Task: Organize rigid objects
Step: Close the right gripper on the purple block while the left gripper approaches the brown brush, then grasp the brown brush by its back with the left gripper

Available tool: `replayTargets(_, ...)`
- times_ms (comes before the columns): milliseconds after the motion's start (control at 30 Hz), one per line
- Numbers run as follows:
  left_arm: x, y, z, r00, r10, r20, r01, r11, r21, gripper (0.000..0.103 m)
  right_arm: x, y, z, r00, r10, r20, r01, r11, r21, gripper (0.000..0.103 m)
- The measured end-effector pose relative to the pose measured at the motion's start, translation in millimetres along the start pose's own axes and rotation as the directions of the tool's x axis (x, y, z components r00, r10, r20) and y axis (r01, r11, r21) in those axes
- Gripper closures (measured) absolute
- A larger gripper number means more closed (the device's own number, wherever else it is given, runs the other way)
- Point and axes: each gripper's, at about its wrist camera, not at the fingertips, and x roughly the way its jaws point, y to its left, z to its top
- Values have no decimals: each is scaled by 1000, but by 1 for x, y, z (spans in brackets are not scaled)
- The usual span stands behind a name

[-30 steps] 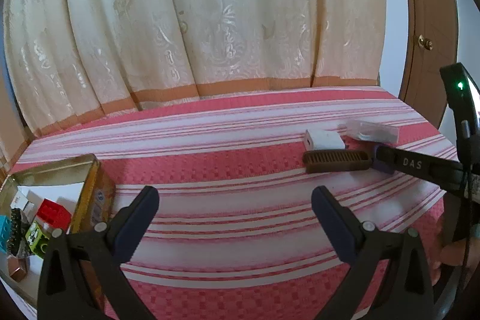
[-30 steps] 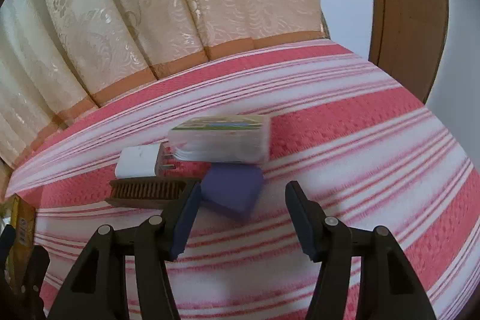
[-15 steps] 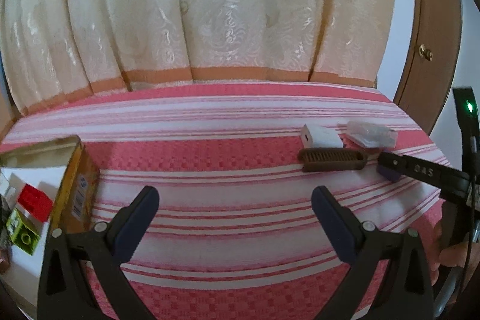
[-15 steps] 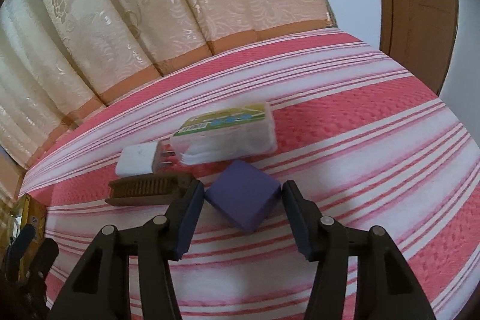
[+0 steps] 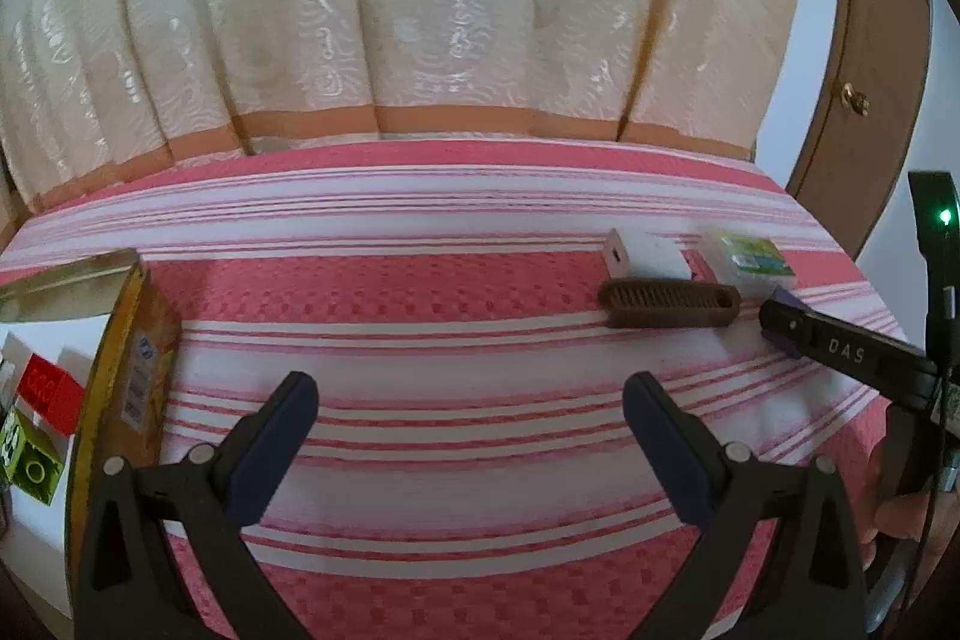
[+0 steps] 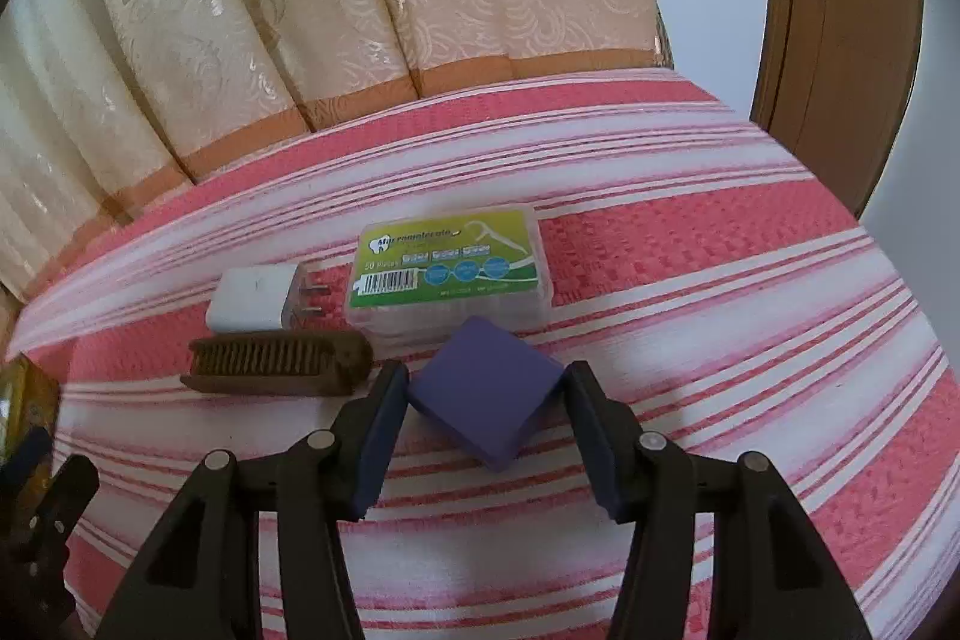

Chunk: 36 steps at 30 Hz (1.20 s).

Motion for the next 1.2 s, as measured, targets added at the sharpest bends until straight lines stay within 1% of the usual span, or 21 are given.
replayTargets(67, 2, -4, 1, 1000, -27, -6, 27, 1000, -1, 0, -4, -3, -2, 1000, 12, 21, -13, 1000, 17, 47)
replayTargets(133, 4, -11, 3, 998, -69, 1, 69, 998, -2, 0, -17, -12, 0, 995, 50, 85, -55, 996, 64, 47)
replayTargets(167, 4, -17, 4, 997, -83, 3, 83, 997, 7, 0, -28, -17, 2, 988, 52, 146, -65, 994, 86, 47)
replayTargets(233, 7, -31, 8, 994, -110, 8, 109, 993, 32, 0, -40, -22, 2, 978, 18, 208, -40, 994, 102, 47)
replayTargets(300, 15, -47, 14, 993, -121, 1, 121, 991, 53, 0, -44, -26, 2, 973, -6, 232, -23, 993, 119, 47)
replayTargets(367, 26, -59, 18, 991, -133, -18, 134, 990, 54, 0, -46, -31, 2, 969, -24, 244, -12, 990, 144, 47)
replayTargets(433, 36, -69, 21, 988, -151, -32, 152, 987, 47, 0, -49, -36, 3, 966, -39, 256, -6, 985, 170, 47)
replayTargets(567, 54, -88, 23, 988, -144, -57, 147, 988, 43, 0, -52, -40, 5, 961, -54, 272, -1, 980, 198, 47)
replayTargets(700, 70, -98, 24, 979, -176, -104, 177, 984, 9, 0, -57, -41, 6, 954, -63, 292, 0, 978, 210, 47)
replayTargets(833, 84, -103, 25, 978, -151, -144, 149, 989, -21, 1, -58, -39, 6, 956, -53, 290, -6, 980, 197, 47)
replayTargets(867, 86, -104, 25, 983, -143, -114, 142, 990, -18, 1, -57, -39, 6, 956, -49, 289, -8, 981, 193, 47)
replayTargets(1000, 89, -115, 22, 988, -84, -132, 88, 996, 31, 1, -57, -39, 6, 956, -48, 288, -11, 980, 197, 47)
replayTargets(1200, 92, -121, 21, 988, -56, -146, 67, 995, 69, 0, -52, -43, 5, 965, -38, 260, -20, 976, 219, 47)
